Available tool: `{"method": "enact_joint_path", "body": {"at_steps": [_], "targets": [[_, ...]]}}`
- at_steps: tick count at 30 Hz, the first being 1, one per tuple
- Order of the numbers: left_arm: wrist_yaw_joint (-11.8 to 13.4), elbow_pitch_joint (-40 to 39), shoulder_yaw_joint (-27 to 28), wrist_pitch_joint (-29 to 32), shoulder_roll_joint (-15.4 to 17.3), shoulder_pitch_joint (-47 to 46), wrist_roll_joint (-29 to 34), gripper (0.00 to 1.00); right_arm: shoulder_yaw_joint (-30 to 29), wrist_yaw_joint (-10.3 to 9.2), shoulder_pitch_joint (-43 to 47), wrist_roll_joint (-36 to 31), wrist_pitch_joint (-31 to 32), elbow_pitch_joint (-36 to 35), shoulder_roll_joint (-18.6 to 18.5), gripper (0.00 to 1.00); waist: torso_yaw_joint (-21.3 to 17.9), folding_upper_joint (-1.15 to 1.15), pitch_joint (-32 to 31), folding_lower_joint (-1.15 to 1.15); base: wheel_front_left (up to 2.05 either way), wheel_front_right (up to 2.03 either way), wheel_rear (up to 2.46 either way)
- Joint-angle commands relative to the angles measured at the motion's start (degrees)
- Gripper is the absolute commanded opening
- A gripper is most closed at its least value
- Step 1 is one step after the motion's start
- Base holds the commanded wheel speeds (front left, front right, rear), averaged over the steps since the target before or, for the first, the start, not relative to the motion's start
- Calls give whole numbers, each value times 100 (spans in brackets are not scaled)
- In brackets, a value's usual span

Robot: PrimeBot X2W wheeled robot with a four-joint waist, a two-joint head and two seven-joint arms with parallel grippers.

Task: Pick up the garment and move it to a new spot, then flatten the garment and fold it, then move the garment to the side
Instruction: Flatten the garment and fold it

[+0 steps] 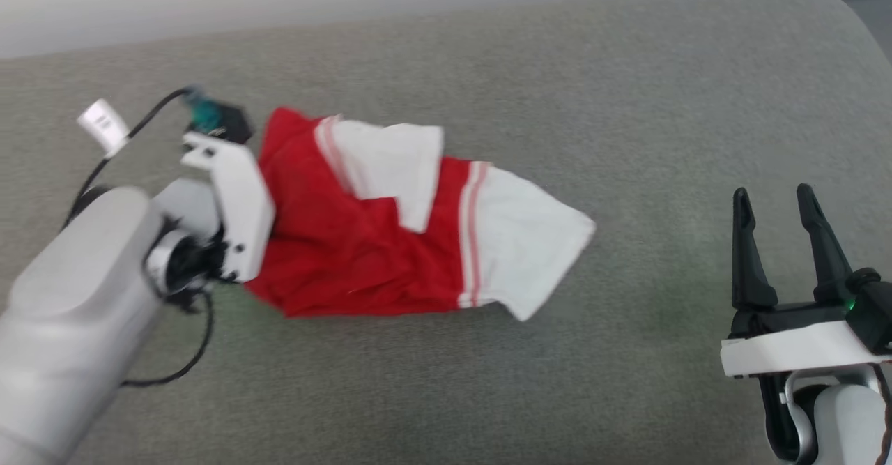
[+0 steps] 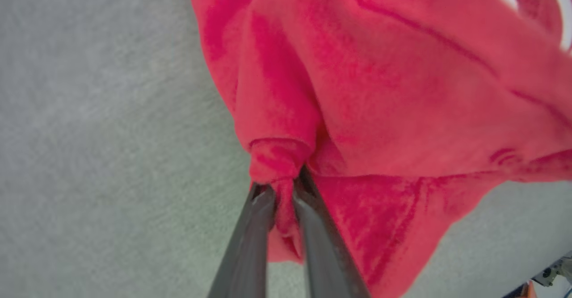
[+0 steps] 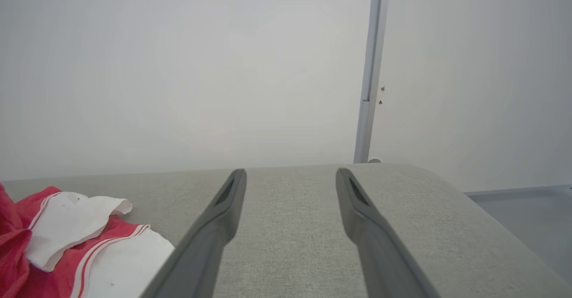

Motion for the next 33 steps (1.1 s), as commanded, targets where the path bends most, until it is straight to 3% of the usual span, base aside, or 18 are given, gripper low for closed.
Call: {"method": "enact_joint_path", "body": {"at_steps": [1, 3, 4, 5, 6, 17, 25, 33], "targets": [[134, -162, 94, 68, 195, 231, -136, 0, 25, -2, 76, -26, -30, -59, -13, 100, 152, 0, -95, 0, 0, 0, 0], [270, -317, 150, 94, 357, 441, -202, 0, 24, -2, 92, -39, -30, -71, -6, 100, 237, 0, -131, 0, 0, 0, 0], [337, -368, 193, 93, 415, 523, -250, 10, 28, -1, 100, -37, -30, -71, -3, 100, 275, 0, -144, 0, 0, 0, 0], [373, -433, 216, 66, 443, 587, -288, 45, 21, -1, 108, -52, -30, -75, 2, 100, 315, 0, -159, 0, 0, 0, 0], [415, -483, 265, 36, 464, 646, -349, 100, 34, -1, 110, -56, -30, -76, 10, 100, 346, 0, -175, 0, 0, 0, 0], [901, -1231, 234, 709, 797, 170, -148, 100, 163, -2, 115, -71, -30, -46, 34, 100, 353, 0, -312, 0, 0, 0, 0], [980, -1570, 197, 701, 371, -450, 40, 100, 284, -2, -111, -43, -30, -95, 81, 100, -11, 0, -107, 0, 0, 0, 0], [787, -805, -43, 567, -38, -536, 175, 100, 489, -2, -467, 10, -31, -51, 150, 100, -542, 0, 238, 0, 0, 0, 0]]}}
